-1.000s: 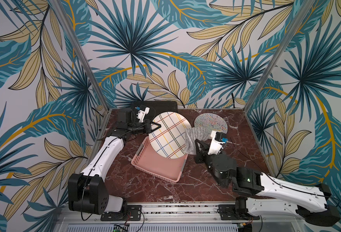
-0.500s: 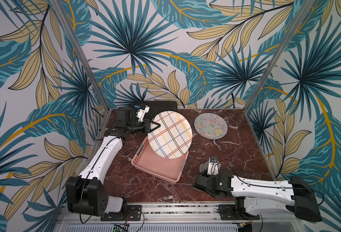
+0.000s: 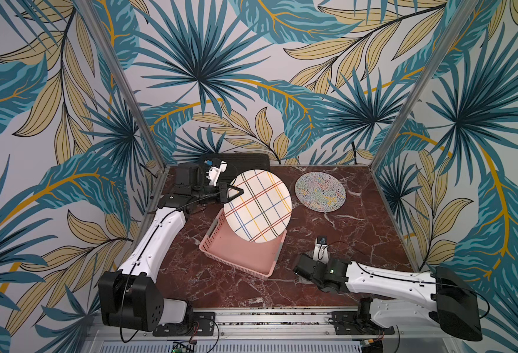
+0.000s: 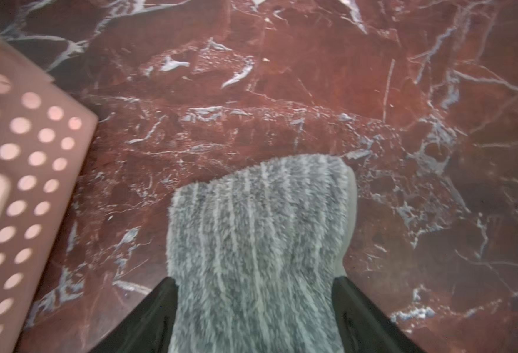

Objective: Wipe the wet plate dry
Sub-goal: Place the towel at the center of the board, then place the plate on the plate.

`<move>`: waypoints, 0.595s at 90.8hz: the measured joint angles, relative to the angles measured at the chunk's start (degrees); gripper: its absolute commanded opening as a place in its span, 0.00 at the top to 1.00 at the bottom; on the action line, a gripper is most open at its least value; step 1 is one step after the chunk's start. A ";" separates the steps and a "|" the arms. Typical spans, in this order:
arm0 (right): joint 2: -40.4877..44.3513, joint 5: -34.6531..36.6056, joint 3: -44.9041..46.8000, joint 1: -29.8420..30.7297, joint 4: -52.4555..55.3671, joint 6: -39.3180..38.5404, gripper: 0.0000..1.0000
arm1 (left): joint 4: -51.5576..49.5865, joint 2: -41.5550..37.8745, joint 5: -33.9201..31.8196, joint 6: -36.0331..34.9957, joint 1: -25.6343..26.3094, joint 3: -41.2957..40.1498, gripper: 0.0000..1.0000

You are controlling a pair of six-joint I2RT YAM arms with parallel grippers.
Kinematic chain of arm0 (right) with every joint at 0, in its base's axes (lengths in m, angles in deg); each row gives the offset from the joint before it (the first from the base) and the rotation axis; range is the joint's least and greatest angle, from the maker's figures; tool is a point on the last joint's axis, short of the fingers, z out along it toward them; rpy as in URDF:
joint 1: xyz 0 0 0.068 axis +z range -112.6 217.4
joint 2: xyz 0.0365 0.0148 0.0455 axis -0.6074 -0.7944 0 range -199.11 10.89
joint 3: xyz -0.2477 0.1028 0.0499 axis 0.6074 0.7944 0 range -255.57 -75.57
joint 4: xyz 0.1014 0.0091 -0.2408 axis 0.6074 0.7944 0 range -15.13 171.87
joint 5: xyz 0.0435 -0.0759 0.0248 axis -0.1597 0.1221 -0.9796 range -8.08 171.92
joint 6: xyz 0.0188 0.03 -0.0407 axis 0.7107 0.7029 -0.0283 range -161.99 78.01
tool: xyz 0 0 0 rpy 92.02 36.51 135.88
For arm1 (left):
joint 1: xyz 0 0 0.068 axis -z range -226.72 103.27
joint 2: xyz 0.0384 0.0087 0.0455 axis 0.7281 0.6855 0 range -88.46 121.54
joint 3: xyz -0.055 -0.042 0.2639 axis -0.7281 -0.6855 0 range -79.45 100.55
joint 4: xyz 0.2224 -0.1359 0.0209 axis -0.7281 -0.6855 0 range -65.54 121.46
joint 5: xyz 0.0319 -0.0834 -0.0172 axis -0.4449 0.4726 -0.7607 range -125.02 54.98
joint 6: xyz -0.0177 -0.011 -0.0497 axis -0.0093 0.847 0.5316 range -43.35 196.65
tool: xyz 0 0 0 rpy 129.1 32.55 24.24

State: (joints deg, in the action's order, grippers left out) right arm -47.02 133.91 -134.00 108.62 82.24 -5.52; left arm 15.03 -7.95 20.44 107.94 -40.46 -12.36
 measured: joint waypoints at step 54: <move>-12.63 -8.48 20.33 -4.31 36.65 37.62 0.37 | -5.40 -1.27 -1.07 -6.60 0.00 2.64 1.00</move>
State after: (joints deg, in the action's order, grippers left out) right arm -59.65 125.43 -113.68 104.31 118.90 32.10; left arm 9.64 -9.22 19.37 101.34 -40.46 -9.71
